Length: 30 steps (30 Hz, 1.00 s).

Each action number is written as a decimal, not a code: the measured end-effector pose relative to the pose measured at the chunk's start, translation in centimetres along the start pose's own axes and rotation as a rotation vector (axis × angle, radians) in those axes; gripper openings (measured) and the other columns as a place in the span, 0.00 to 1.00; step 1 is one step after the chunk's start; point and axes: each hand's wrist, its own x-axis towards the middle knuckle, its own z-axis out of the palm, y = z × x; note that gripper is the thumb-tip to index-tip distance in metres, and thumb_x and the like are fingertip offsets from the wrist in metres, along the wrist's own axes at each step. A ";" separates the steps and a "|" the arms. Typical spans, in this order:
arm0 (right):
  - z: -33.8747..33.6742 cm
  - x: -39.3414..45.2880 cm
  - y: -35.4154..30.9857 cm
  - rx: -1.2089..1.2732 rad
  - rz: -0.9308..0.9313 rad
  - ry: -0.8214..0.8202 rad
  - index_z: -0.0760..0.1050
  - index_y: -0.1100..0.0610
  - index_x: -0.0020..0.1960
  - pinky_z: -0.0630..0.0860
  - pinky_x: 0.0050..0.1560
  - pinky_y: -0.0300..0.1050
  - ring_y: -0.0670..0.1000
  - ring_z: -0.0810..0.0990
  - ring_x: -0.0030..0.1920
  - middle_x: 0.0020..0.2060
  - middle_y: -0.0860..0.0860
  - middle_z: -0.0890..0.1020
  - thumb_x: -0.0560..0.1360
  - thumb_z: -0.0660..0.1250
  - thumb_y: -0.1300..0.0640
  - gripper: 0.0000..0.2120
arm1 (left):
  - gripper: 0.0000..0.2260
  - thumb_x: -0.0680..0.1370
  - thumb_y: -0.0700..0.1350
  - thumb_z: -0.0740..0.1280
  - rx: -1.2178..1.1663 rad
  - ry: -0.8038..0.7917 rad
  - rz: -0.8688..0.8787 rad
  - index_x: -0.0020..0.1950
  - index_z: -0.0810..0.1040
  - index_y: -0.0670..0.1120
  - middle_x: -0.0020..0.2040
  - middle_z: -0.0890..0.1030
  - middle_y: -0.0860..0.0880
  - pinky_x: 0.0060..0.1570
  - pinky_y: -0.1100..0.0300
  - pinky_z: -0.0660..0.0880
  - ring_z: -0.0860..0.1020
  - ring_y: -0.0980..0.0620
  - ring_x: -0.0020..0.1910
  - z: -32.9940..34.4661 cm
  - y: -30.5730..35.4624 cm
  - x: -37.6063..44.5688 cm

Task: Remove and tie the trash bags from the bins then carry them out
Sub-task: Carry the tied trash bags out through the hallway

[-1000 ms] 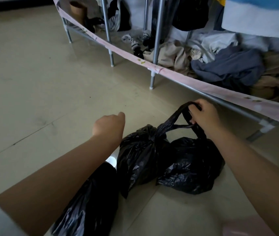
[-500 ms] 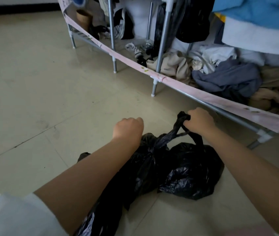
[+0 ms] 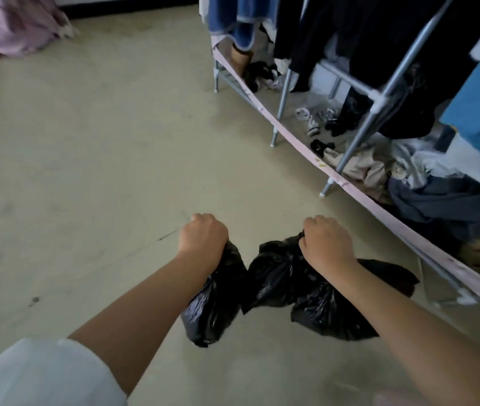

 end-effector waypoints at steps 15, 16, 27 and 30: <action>-28.3 4.4 -24.4 0.094 -0.123 -0.107 0.72 0.63 0.56 0.71 0.47 0.47 0.58 0.74 0.57 0.55 0.58 0.76 0.76 0.58 0.63 0.11 | 0.14 0.78 0.34 0.58 -0.003 0.053 -0.170 0.64 0.66 0.38 0.63 0.71 0.41 0.54 0.55 0.73 0.69 0.43 0.64 -21.8 -27.4 -9.1; -28.5 5.6 -26.0 0.096 -0.130 -0.126 0.72 0.63 0.56 0.70 0.46 0.46 0.58 0.74 0.57 0.56 0.58 0.76 0.76 0.57 0.63 0.11 | 0.15 0.78 0.34 0.58 -0.004 0.047 -0.190 0.64 0.66 0.38 0.63 0.71 0.41 0.54 0.55 0.73 0.69 0.44 0.64 -22.1 -29.1 -8.2; -31.5 26.9 -42.5 0.083 -0.296 -0.258 0.72 0.62 0.57 0.73 0.51 0.46 0.56 0.74 0.58 0.57 0.57 0.75 0.78 0.56 0.60 0.12 | 0.16 0.76 0.36 0.60 -0.024 -0.157 -0.409 0.65 0.68 0.40 0.63 0.71 0.43 0.56 0.58 0.70 0.69 0.46 0.64 -24.9 -50.6 7.3; -33.1 34.2 -46.1 0.048 -0.296 -0.273 0.72 0.62 0.58 0.72 0.50 0.45 0.56 0.74 0.58 0.57 0.57 0.75 0.78 0.56 0.60 0.12 | 0.16 0.76 0.36 0.60 -0.046 -0.165 -0.394 0.65 0.68 0.40 0.64 0.71 0.43 0.58 0.57 0.70 0.69 0.46 0.64 -26.2 -55.9 13.0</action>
